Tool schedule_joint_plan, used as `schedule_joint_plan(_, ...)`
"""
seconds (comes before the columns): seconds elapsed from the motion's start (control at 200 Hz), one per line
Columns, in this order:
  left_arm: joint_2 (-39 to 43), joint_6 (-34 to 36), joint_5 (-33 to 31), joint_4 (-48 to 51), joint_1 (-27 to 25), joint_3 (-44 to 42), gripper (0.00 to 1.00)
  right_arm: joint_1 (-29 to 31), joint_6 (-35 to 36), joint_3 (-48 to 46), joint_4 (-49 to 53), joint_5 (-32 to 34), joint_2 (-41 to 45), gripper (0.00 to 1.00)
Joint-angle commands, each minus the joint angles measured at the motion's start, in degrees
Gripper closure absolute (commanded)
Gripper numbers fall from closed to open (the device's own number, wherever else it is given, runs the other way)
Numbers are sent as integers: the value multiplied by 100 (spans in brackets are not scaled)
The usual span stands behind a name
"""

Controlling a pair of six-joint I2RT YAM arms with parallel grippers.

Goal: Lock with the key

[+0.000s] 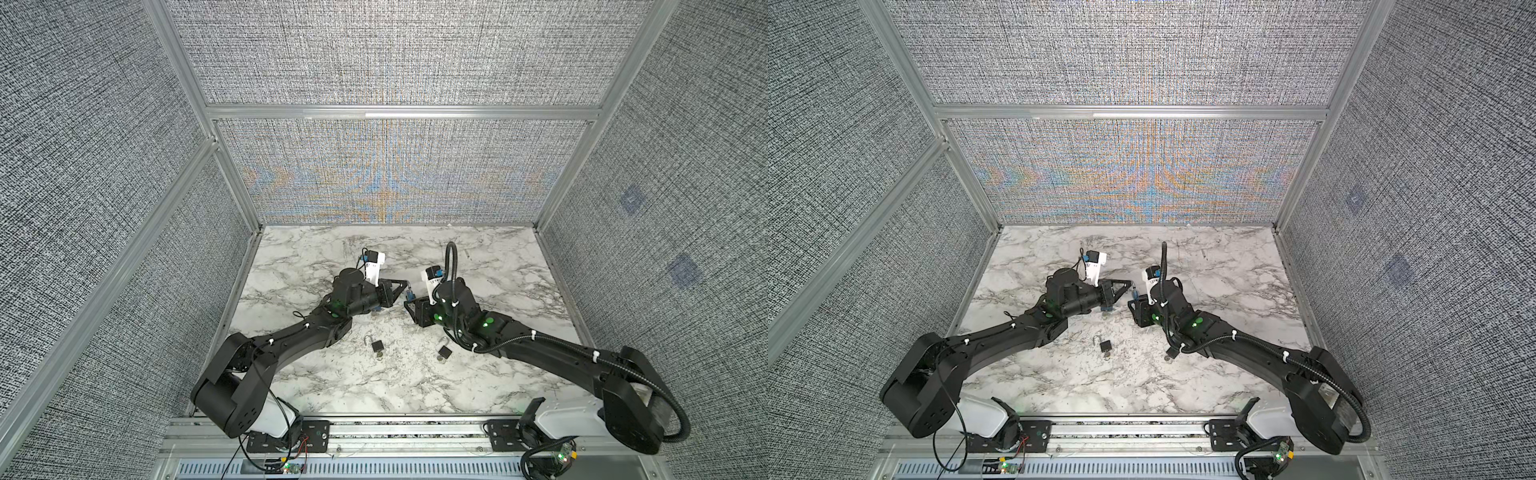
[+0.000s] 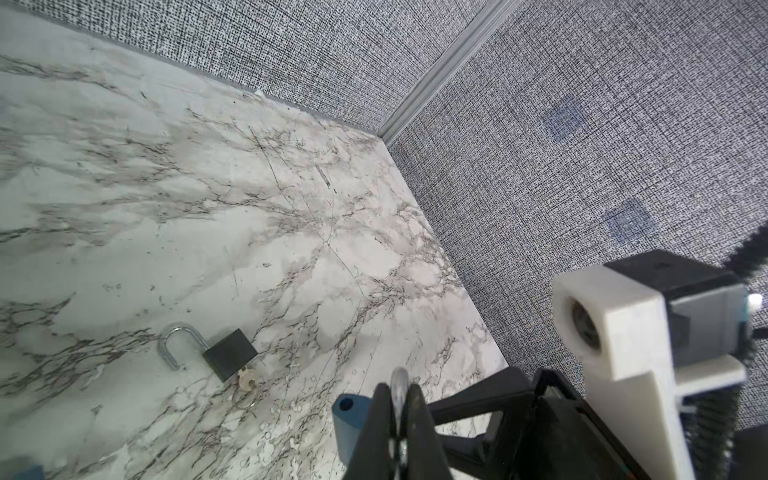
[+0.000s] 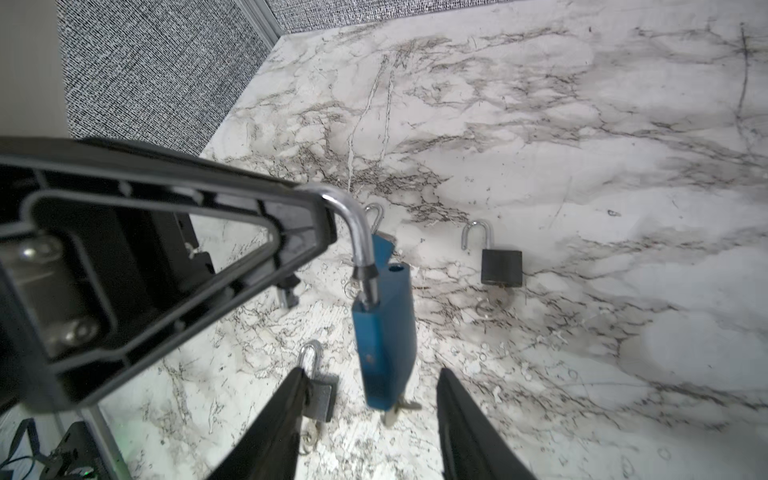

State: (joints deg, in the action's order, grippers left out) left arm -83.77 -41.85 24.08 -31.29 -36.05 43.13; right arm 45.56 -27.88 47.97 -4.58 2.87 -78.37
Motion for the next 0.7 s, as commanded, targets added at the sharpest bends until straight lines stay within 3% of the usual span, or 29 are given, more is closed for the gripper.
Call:
schedule_joint_plan(0.0, 91, -9, -85, -41, -16, 79, 100, 21, 116, 110, -339, 245, -143, 56)
schedule_joint_plan(0.54, 304, 19, -166, 97, -33, 63, 100, 32, 203, 97, -434, 626, -163, 79)
schedule_joint_plan(0.695, 387, 52, -191, 105, -39, 30, 100, 32, 202, 78, -412, 643, -135, 99)
